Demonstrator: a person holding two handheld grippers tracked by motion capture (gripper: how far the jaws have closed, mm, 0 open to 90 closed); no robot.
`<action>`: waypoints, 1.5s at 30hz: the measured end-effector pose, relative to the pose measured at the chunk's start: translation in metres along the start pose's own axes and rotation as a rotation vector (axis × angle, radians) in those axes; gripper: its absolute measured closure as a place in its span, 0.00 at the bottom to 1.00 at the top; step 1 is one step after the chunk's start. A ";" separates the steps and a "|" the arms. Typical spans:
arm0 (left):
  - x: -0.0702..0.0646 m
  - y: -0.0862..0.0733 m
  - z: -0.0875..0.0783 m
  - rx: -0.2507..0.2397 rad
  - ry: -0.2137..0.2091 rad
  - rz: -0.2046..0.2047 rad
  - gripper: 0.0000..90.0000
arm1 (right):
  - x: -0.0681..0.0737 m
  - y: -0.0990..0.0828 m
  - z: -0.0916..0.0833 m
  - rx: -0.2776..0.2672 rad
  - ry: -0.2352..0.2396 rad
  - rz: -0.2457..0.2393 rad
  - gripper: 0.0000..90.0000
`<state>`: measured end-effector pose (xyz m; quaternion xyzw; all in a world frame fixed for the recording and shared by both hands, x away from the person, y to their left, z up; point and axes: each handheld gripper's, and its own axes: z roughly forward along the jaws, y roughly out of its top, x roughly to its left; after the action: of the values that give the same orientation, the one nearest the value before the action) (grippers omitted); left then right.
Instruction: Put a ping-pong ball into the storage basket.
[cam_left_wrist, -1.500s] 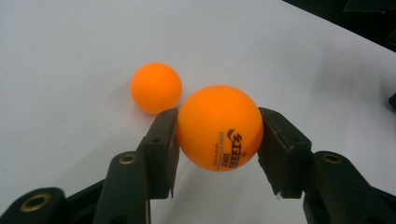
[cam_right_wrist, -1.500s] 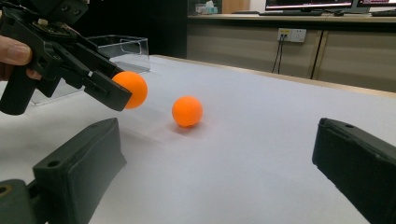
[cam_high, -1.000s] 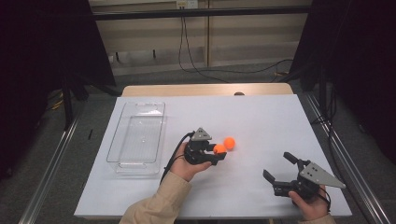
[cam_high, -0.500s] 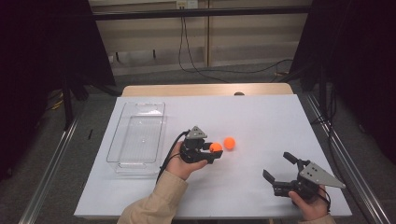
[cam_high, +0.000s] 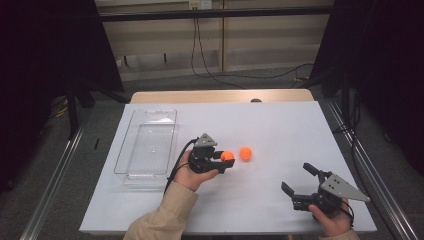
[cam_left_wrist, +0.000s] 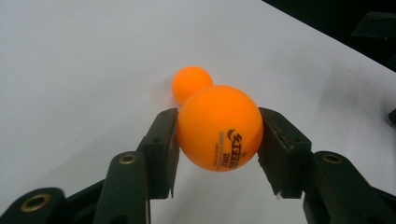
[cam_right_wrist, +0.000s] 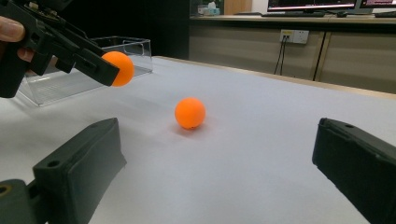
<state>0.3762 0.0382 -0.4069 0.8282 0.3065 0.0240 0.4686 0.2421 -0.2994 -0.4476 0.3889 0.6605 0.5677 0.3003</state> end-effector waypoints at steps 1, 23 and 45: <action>0.000 0.000 0.000 -0.003 -0.001 -0.003 0.56 | 0.000 0.000 0.000 0.000 -0.001 0.000 0.01; 0.007 0.002 -0.008 0.004 0.014 -0.023 0.56 | 0.000 0.000 0.000 0.001 0.000 -0.003 0.01; 0.012 0.003 -0.014 0.007 0.024 -0.044 0.56 | 0.000 0.000 0.000 0.001 0.001 -0.002 0.01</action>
<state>0.3830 0.0541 -0.4001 0.8225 0.3305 0.0224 0.4623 0.2421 -0.2994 -0.4476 0.3882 0.6612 0.5674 0.3002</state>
